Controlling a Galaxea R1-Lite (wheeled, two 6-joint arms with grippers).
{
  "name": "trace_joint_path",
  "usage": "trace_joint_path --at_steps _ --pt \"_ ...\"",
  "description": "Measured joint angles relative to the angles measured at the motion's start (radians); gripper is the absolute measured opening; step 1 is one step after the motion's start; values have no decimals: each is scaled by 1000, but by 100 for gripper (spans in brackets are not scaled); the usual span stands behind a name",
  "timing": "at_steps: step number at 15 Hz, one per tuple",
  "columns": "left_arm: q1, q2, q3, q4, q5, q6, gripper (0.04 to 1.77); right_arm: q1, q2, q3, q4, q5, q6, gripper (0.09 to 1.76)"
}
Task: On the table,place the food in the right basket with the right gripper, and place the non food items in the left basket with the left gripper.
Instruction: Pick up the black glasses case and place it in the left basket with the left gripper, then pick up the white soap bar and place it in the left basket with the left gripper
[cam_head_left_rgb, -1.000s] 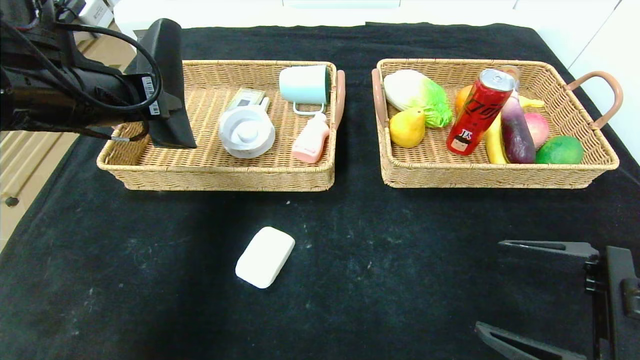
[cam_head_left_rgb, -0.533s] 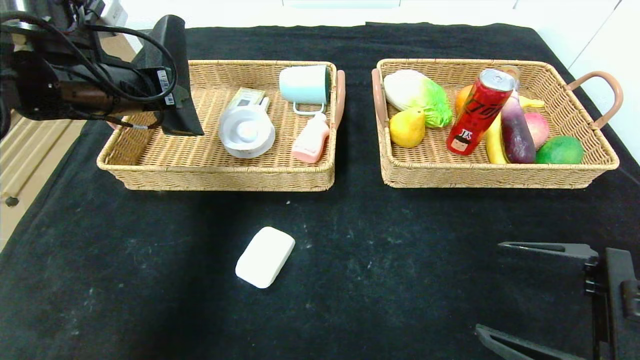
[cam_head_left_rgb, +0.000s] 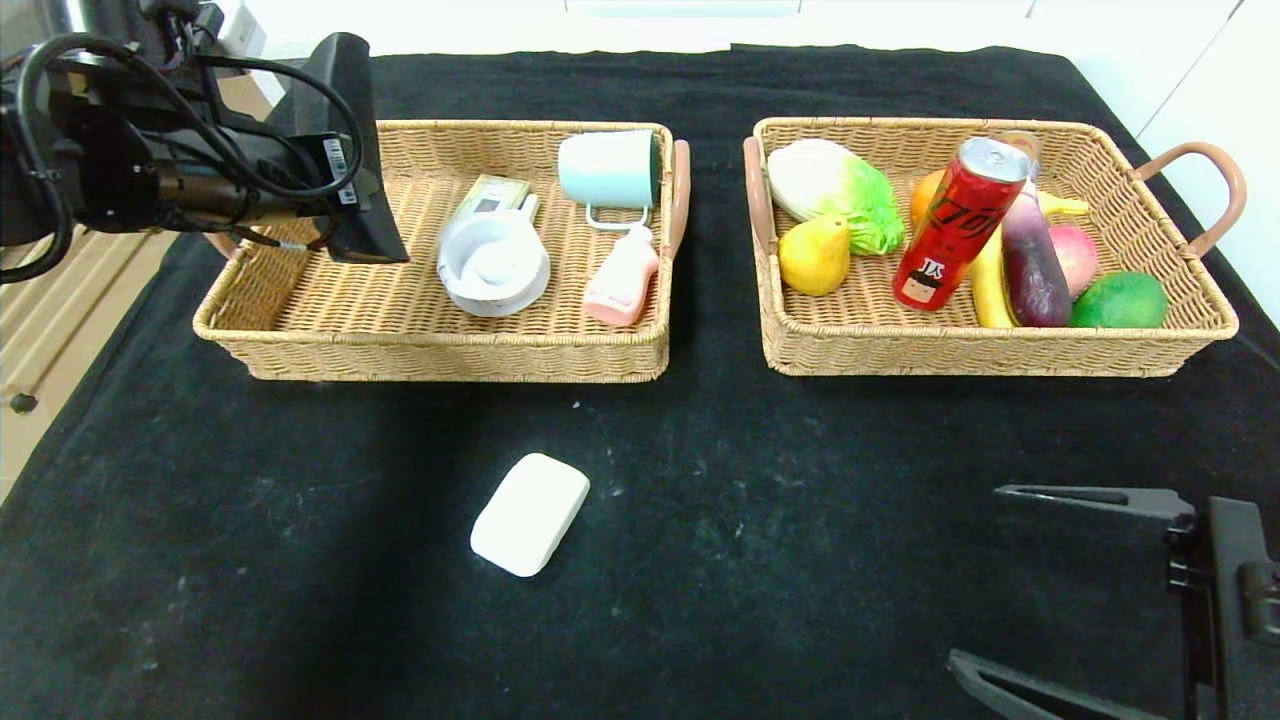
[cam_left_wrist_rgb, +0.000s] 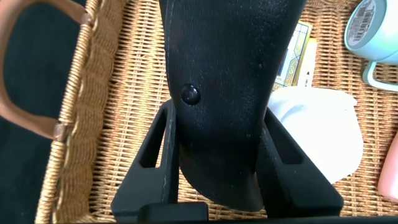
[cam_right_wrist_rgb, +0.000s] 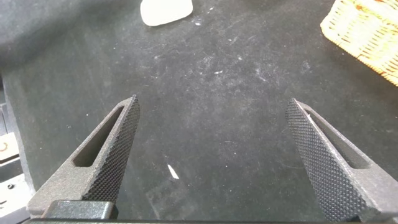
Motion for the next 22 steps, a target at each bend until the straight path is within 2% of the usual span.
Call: trace_joint_path --at_steps 7,12,15,20,22 --pt "-6 2 10 1 3 -5 129 4 0 5 0 0 0 171" --pt "-37 -48 79 3 3 -2 148 7 0 7 0 2 -1 171" --pt "-93 -108 142 15 1 6 156 7 -1 8 0 3 -2 171" --pt "-266 -231 274 147 10 20 163 18 -5 9 2 5 -1 171" --pt "-314 -272 326 176 12 20 165 23 -10 10 3 5 -1 171"
